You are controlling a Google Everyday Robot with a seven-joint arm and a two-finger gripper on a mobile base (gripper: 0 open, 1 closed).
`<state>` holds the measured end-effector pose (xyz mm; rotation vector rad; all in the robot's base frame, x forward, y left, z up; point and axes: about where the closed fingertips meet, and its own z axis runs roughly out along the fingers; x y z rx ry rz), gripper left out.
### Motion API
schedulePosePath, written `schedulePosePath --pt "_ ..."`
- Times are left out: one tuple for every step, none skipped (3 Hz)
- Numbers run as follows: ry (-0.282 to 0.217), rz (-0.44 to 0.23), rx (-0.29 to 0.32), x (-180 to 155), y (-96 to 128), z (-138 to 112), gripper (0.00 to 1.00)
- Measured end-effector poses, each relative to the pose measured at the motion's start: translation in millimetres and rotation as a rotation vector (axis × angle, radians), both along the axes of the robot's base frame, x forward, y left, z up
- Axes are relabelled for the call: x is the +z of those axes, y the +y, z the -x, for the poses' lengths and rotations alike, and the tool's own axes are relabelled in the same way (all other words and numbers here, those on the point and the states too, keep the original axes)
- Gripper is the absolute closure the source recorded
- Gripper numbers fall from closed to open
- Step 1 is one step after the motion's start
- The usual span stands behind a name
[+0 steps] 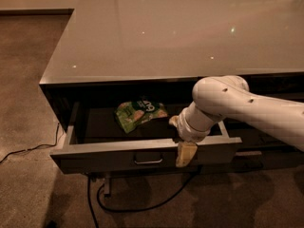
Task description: Open top drawer
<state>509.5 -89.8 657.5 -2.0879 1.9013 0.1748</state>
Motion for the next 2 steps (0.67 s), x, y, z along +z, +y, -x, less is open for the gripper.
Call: schedulePosePath --pt "-0.037 -0.027 -0.014 12.4 -6.5 3.0 0.00" --pt "-0.055 -0.044 -0.012 18.2 -6.2 1.9 0.00"
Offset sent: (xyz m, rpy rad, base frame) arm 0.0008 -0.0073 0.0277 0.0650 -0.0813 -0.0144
